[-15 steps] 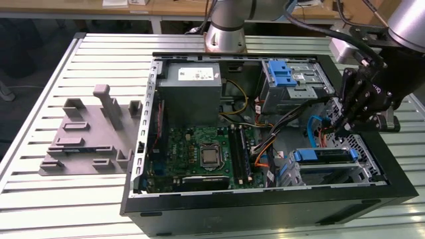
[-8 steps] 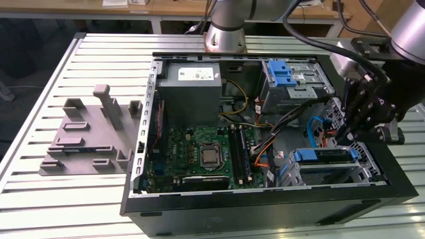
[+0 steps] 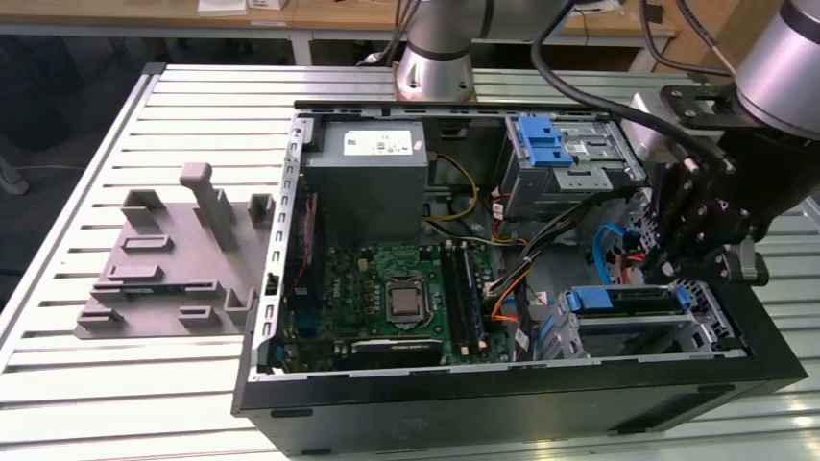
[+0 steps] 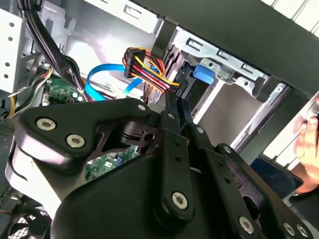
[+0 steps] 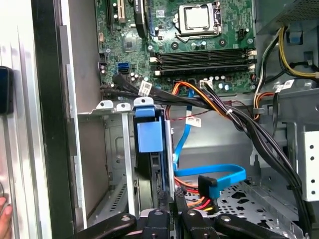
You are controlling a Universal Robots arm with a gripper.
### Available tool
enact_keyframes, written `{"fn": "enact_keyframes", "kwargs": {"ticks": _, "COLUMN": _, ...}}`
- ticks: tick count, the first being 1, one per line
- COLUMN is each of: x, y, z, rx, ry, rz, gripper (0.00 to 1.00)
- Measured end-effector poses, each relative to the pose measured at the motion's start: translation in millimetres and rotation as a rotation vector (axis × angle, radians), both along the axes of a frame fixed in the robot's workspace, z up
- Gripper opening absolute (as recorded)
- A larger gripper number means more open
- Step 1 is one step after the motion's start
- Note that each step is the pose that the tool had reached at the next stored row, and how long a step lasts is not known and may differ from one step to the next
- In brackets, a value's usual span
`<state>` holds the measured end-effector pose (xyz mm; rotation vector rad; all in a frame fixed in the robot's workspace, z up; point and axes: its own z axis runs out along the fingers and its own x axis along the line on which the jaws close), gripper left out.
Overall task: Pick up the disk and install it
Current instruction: 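Insert the first disk wire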
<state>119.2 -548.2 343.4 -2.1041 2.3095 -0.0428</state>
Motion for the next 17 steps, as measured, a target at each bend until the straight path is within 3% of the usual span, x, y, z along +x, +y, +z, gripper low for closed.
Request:
{"fn": "enact_keyframes", "kwargs": {"ticks": 3, "x": -4.6, "y": -1.2, "z": -0.7, "rx": 0.0035, "ry": -0.0150, "rz": 0.000, "gripper": 0.16}}
{"fn": "enact_keyframes", "kwargs": {"ticks": 5, "x": -5.6, "y": -1.7, "z": -1.0, "rx": 0.0078, "ry": -0.0191, "rz": 0.000, "gripper": 0.16}}
{"fn": "enact_keyframes", "kwargs": {"ticks": 8, "x": -7.4, "y": -3.9, "z": -1.7, "rx": 0.0248, "ry": -0.0248, "rz": 0.000, "gripper": 0.16}}
{"fn": "enact_keyframes", "kwargs": {"ticks": 17, "x": -8.1, "y": -8.6, "z": -3.8, "rx": 0.0279, "ry": -0.0287, "rz": 0.032, "gripper": 0.16}}
